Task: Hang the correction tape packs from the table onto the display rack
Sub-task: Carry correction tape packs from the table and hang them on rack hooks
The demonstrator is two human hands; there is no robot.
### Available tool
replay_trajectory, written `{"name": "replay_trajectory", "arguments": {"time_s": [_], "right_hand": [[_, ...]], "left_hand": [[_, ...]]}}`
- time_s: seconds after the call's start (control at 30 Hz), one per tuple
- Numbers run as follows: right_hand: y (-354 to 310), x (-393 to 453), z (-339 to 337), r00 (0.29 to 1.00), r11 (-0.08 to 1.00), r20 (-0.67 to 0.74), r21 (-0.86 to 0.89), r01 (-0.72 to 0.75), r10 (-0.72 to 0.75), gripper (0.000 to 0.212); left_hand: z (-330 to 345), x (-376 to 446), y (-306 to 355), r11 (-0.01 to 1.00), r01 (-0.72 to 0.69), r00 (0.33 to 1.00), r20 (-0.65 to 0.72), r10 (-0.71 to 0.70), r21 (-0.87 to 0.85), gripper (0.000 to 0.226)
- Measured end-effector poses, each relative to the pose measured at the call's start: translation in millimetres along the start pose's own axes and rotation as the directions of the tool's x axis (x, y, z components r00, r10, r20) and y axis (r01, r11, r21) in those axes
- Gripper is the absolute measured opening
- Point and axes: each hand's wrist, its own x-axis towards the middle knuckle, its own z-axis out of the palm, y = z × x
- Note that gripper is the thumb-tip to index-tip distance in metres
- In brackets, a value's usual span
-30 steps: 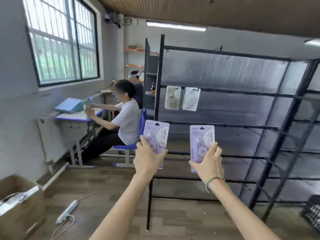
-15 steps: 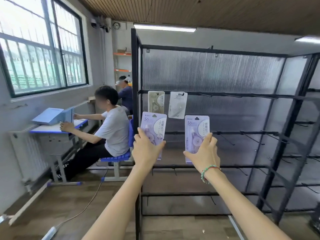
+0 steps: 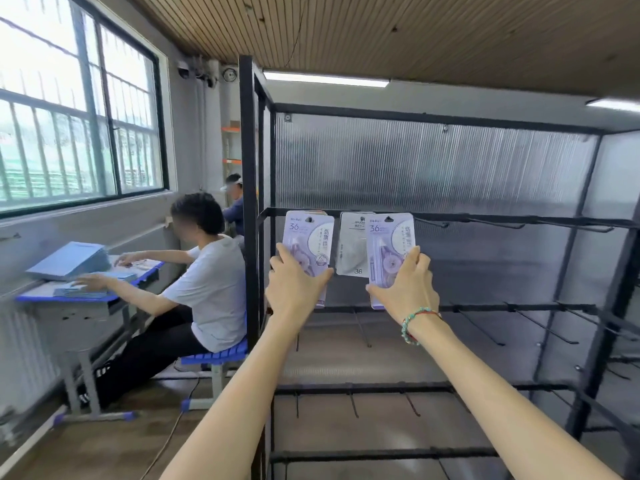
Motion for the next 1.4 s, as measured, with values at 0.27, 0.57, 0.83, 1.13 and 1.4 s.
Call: {"name": "replay_trajectory", "arguments": {"time_s": [0.27,0.57,0.83,1.13,1.4], "right_hand": [[3,36,20,0.998,0.999,0.027,0.014,0.048,-0.048,0.109],[10,47,32,0.996,0.996,0.024,0.031,0.081,-0.082,0.111],[16,51,43,0.990,0.994,0.093,-0.029,0.110,-0.107,0.111],[2,81,73,0.994,0.999,0.106,0.032,0.010,-0.013,0.110],[-9,101,97,0.996,0.995,0.072,0.085,-0.053,0.047,0.110]], "left_hand": [[20,22,-5,0.999,0.015,1.000,0.005,-0.015,0.031,0.107],[42,34,-10,0.999,0.033,0.999,-0.001,-0.033,0.034,0.108],[55,47,-10,0.999,0.042,0.999,-0.024,-0.042,0.011,0.108],[70,66,-17,0.998,0.060,0.998,-0.020,-0.060,-0.012,0.111],[86,86,-17,0.992,0.099,0.995,0.025,-0.097,-0.082,0.110]]}}
